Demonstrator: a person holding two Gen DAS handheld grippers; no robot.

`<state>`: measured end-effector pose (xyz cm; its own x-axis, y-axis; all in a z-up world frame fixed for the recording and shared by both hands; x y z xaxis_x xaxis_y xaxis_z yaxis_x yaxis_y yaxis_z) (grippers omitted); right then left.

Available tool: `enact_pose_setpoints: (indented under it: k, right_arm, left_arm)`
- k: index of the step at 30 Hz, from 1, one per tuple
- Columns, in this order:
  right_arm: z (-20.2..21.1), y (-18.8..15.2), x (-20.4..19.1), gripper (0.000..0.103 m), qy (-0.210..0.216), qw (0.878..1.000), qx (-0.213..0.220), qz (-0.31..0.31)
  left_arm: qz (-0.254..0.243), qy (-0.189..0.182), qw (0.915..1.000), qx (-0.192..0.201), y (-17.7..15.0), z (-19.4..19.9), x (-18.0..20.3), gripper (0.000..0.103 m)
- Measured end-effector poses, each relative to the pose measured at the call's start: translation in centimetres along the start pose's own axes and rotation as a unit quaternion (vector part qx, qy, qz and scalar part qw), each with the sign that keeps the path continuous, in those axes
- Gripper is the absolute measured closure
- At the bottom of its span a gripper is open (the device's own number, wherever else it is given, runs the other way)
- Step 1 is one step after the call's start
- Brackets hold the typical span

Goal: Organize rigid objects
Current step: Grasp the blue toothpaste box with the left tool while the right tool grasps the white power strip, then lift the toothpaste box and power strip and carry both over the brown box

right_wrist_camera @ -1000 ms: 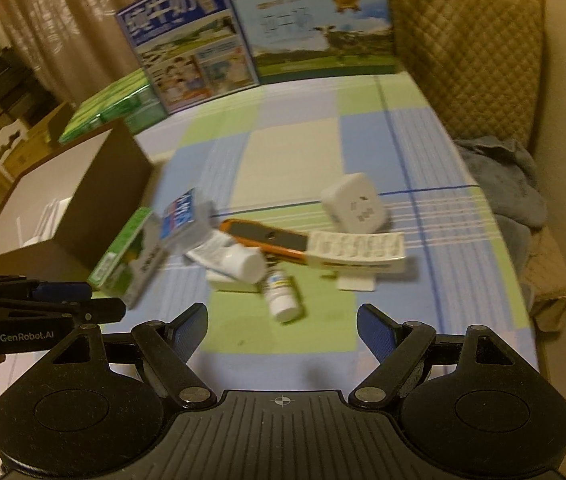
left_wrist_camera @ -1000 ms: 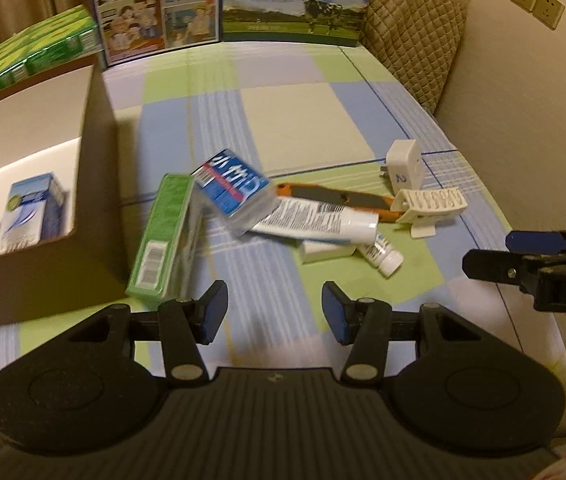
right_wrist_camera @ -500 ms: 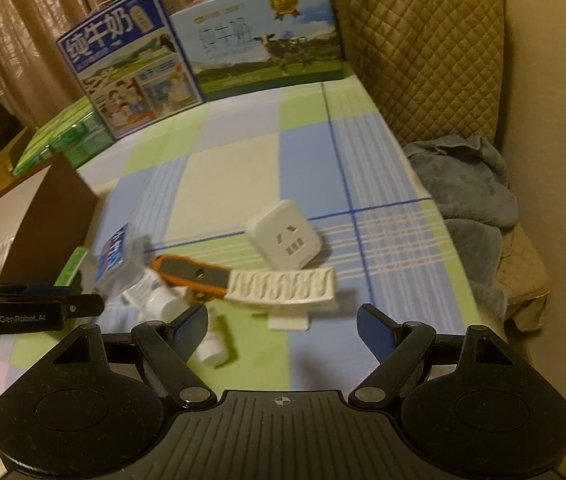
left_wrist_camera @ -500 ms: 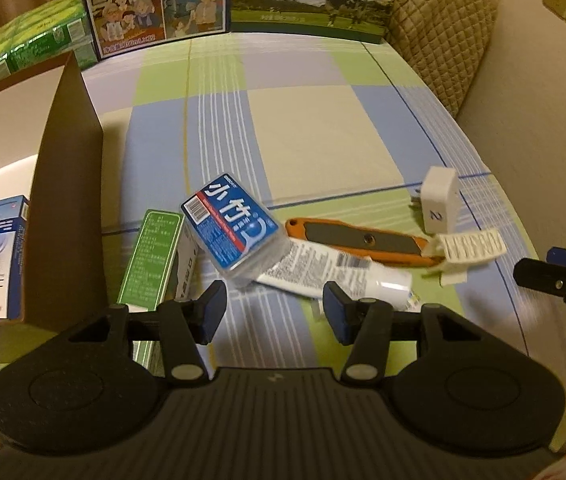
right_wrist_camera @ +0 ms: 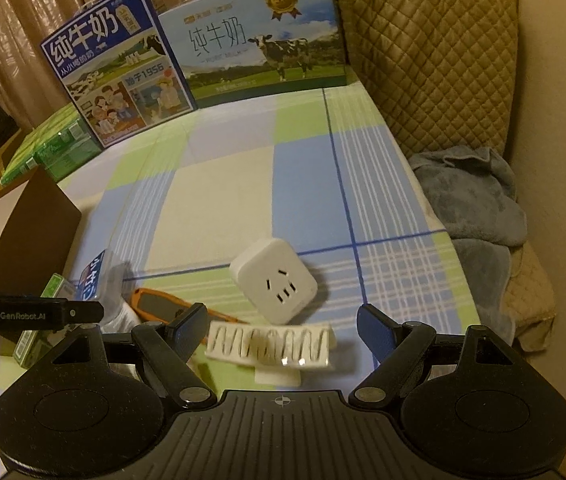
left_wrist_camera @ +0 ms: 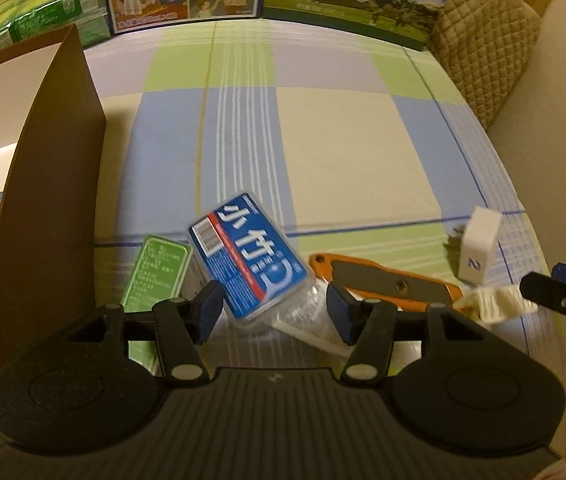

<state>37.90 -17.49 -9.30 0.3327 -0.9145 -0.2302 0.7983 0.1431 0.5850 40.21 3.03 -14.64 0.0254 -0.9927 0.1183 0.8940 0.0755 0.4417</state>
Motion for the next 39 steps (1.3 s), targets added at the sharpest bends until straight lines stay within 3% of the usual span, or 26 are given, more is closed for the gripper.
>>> enact_pose_setpoints:
  k: [5, 12, 15, 17, 26, 31, 39]
  right_arm:
    - [-1.9, 0.5, -0.2, 0.023, 0.007, 1.0, -0.005, 0.022]
    - [-4.7, 1.3, -0.6, 0.023, 0.013, 0.998, -0.011, 0.065]
    - [-5.7, 1.5, -0.8, 0.023, 0.019, 0.996, -0.015, 0.08]
    - [-6.3, 1.4, -0.8, 0.023, 0.018, 0.996, -0.018, 0.089]
    - [-7.4, 1.5, -0.6, 0.024, 0.023, 0.994, -0.022, 0.105]
    - [-7.7, 1.5, -0.7, 0.045, 0.025, 0.992, -0.024, 0.118]
    - [-7.6, 1.2, -1.0, 0.05, 0.016, 0.991, -0.013, 0.134]
  left_arm:
    - [0.016, 0.008, 0.9998, -0.004, 1.2, -1.3, -0.3, 0.039]
    - [0.028, 0.023, 0.9993, -0.012, 2.5, -3.1, -0.5, 0.038]
    - [0.032, 0.022, 0.9991, -0.017, 2.7, -3.9, -0.7, 0.041]
    - [0.016, 0.029, 0.9994, -0.014, 2.8, -4.1, -0.5, 0.051]
    - [-0.024, 0.03, 0.9993, -0.003, 2.8, -4.3, 0.4, 0.051]
    - [-0.028, 0.027, 0.9992, -0.003, 2.8, -4.2, 0.3, 0.051]
    - [-0.044, 0.029, 0.9985, 0.015, 2.7, -3.4, 0.7, 0.051]
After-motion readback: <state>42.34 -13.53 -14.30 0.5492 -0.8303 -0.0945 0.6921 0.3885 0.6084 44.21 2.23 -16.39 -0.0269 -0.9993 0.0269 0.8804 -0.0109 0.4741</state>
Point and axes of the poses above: each gripper's, at about its wrist camera, not at the fingertips, and z roughly against the way its jaws point, x to its right, y to its top, the point moved 3 cm from there along -z, roughly the way its jaws point, and after that the axes turned 1 degree about z, right-handed, at the moved point
